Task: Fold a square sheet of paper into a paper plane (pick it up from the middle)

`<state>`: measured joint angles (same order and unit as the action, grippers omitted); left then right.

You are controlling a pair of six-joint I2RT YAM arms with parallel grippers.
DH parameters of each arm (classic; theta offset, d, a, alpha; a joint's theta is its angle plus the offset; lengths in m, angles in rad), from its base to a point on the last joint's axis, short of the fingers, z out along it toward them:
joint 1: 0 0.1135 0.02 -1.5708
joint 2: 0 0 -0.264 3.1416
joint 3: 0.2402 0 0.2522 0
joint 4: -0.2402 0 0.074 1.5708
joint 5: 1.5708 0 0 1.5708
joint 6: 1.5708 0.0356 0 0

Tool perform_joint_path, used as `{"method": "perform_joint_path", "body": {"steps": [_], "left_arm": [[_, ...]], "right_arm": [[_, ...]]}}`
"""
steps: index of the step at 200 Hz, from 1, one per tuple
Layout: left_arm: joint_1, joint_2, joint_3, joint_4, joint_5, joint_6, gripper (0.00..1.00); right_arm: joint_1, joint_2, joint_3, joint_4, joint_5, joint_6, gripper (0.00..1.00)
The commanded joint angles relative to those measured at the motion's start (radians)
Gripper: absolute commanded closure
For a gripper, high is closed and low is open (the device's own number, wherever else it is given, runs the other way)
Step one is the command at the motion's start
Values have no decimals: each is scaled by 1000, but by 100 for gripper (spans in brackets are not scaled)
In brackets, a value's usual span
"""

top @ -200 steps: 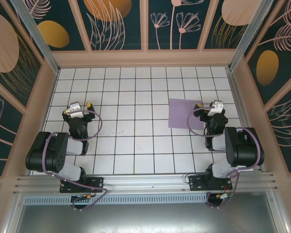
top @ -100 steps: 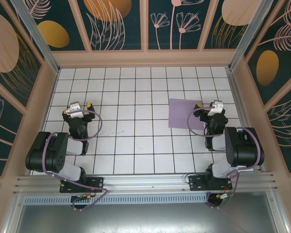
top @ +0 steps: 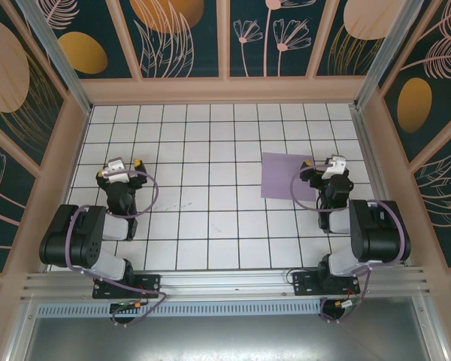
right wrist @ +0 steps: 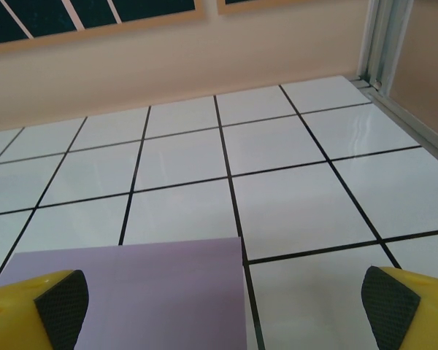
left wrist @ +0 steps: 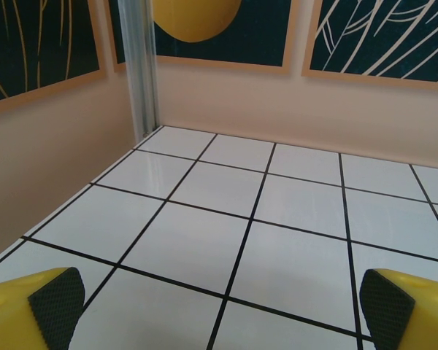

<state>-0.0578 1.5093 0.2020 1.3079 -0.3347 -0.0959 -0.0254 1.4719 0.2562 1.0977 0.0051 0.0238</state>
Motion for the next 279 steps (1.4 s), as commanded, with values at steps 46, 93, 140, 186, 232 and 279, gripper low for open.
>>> {"method": "perform_joint_path", "body": {"steps": [46, 93, 140, 186, 232, 279], "left_arm": [[0, -209, 116, -347, -110, -43, 1], [-1, -396, 386, -976, -113, -332, 1], [0, -503, 540, -1298, 55, -475, 1], [0, -574, 473, -1281, 210, -408, 1], [0, -553, 465, -1297, 241, -358, 1], [0, -534, 456, -1269, 232, -352, 1]], "right_arm": [[34, -222, 323, -695, 166, 216, 1], [96, -125, 539, -993, -128, 279, 1], [178, 39, 606, -1072, -311, 518, 10], [258, 198, 655, -1090, -269, 583, 17], [294, 307, 706, -1130, -242, 581, 18], [381, 366, 688, -1132, -222, 599, 18]]}}
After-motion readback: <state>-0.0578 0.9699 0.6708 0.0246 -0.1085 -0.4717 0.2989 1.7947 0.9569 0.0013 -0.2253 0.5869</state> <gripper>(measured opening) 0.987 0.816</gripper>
